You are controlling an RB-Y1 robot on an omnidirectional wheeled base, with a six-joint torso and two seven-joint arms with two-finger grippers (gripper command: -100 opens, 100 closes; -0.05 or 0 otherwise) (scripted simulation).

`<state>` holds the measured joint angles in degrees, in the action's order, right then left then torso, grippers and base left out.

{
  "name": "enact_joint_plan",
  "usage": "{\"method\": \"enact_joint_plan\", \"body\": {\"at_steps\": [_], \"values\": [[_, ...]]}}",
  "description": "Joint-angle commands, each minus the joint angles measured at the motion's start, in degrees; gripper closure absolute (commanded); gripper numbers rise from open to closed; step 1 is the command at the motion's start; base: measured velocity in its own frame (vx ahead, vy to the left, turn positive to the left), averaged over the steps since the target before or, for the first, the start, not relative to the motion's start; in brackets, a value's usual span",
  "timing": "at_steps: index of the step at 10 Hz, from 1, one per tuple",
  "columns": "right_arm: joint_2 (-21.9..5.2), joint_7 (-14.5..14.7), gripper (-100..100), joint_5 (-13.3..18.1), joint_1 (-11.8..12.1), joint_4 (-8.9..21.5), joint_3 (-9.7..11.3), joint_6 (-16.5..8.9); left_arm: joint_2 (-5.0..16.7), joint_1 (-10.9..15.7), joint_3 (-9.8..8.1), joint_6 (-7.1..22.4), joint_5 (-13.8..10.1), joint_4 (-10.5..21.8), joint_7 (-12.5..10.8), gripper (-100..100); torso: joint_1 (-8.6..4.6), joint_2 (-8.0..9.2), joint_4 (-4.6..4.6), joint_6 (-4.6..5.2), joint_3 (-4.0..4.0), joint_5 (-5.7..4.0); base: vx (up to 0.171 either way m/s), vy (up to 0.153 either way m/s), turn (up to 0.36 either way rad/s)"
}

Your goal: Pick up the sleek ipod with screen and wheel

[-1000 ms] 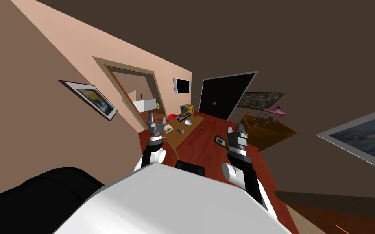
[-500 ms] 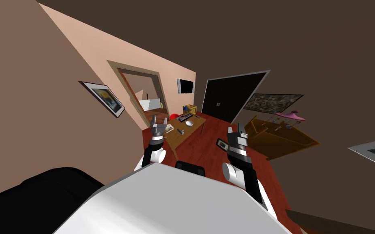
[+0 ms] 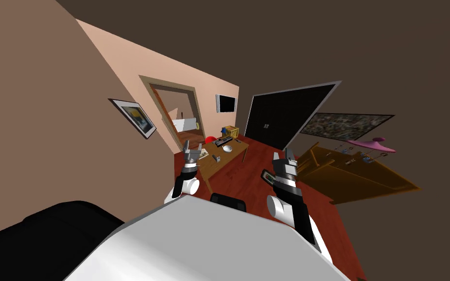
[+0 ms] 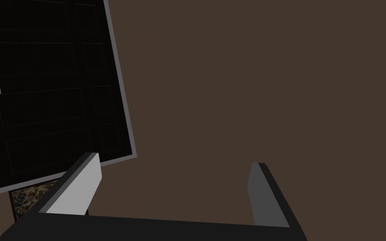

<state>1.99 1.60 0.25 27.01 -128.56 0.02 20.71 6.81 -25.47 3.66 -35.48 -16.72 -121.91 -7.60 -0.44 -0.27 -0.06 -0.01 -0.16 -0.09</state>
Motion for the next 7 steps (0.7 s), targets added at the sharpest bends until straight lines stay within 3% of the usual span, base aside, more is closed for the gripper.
{"method": "enact_joint_plan", "body": {"at_steps": [1, 7], "values": [[0.00, 0.00, 0, 0.00, 0.00, 0.00, 0.00, 0.00, 0.41, 0.40, 0.09, -0.25, -2.19, 1.23, -0.02, -100, 0.00, 0.00, 0.00, 0.00, 0.00, 0.00, 0.047, -0.098, 0.076], [-0.01, 0.00, 0, 0.00, 0.00, 0.00, 0.00, 0.00, 1.98, 2.32, 0.53, -0.37, -10.98, 6.70, 0.27, -100, 0.17, -0.02, 0.00, 0.00, -0.01, 0.03, 0.047, -0.076, 0.089]]}}
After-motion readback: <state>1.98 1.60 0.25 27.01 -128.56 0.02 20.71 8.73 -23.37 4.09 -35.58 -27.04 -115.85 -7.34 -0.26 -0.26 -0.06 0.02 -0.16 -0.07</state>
